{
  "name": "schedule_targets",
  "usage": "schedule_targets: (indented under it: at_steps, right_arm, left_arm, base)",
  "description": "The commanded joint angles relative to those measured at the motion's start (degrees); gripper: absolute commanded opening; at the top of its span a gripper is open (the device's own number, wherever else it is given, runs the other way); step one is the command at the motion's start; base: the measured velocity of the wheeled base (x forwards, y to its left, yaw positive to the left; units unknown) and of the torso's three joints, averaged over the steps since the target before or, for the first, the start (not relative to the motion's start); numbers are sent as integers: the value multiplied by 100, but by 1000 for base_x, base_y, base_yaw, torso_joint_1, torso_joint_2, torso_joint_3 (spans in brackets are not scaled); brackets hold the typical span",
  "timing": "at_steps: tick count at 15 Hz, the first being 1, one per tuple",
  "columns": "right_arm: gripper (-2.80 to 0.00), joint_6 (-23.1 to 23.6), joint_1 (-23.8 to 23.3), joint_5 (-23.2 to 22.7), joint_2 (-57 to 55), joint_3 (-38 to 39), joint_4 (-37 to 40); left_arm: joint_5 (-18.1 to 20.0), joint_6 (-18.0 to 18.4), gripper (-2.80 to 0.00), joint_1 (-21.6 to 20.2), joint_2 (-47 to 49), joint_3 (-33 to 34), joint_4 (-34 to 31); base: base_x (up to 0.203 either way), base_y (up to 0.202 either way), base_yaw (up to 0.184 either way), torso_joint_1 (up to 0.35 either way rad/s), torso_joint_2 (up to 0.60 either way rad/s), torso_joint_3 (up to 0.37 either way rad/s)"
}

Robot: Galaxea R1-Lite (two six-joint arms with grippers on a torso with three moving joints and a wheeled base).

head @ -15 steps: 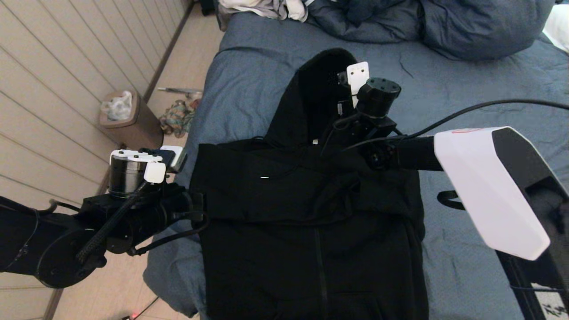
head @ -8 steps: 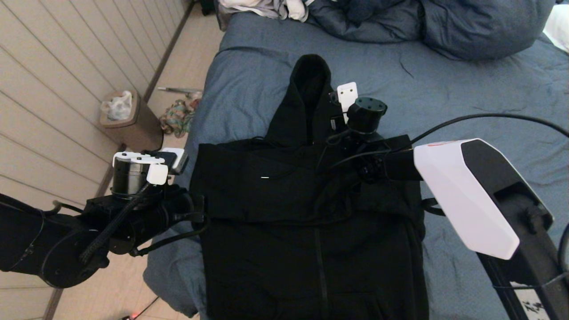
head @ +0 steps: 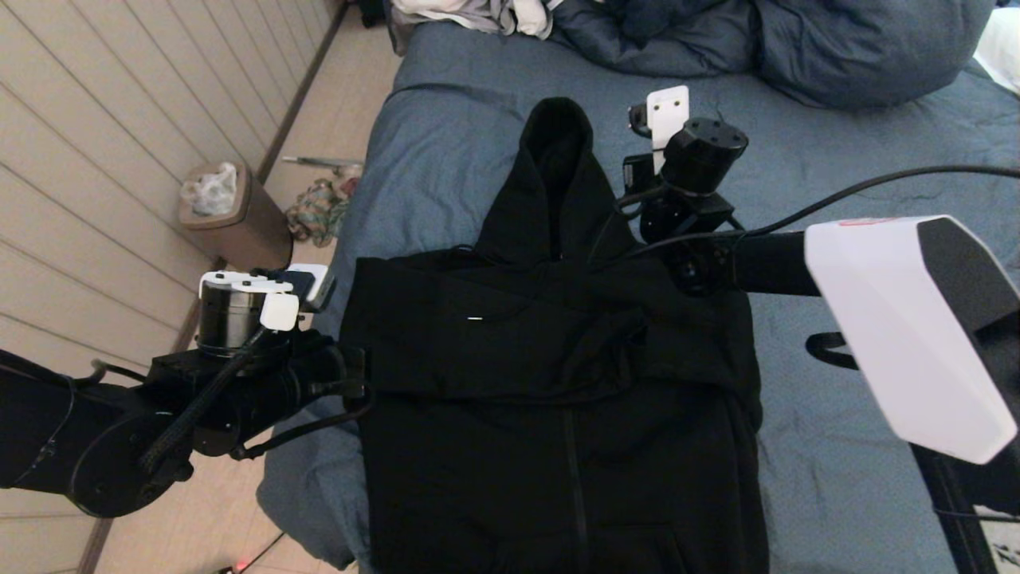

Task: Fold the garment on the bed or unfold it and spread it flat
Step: Unfold the black sweatshirt

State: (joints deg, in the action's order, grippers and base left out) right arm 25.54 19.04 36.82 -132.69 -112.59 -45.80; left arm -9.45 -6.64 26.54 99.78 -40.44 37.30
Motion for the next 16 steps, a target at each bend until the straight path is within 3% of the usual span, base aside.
schedule_targets:
  at_steps: [1, 3, 5, 7, 10, 11, 12, 16]
  right_arm:
    - [-280, 15, -41, 105, 757, 48, 23]
    - [-280, -58, -414, 143, 1329, 126, 229]
    - [-280, -728, -884, 144, 1802, 154, 1059]
    - [-280, -2236, -1052, -109, 2228, 163, 2809]
    - [-280, -4434, -1110, -1644, 2648, 183, 5563]
    - [-280, -5050, -1097, -2110, 2714, 263, 6167]
    - [-280, -5230, -1077, -2288, 2750, 486, 6349]
    - [-280, -4795, -969, -2646, 3085, 1635, 6081]
  left_arm:
    - [-8, -32, -280, -5, -46, 1, 55]
    - [-13, -91, -280, 0, -81, 18, 84]
    - [-13, -91, -280, 0, -82, 36, 84]
    - [-13, -100, -280, 0, -92, 27, 84]
    - [-4, -109, -280, -6, -186, 29, 84]
    - [-4, -109, -280, -8, -213, 27, 84]
    - [-4, -118, -280, 0, -213, 27, 84]
    - [0, -163, -280, -26, -137, -4, 86]
  base:
    - [0, 0, 0, 0, 0, 0]
    - [0, 0, 0, 0, 0, 0]
    - [0, 0, 0, 0, 0, 0]
    - [0, 0, 0, 0, 0, 0]
    - [0, 0, 0, 0, 0, 0]
    - [0, 0, 0, 0, 0, 0]
    - [0, 0, 0, 0, 0, 0]
    - [0, 0, 0, 0, 0, 0]
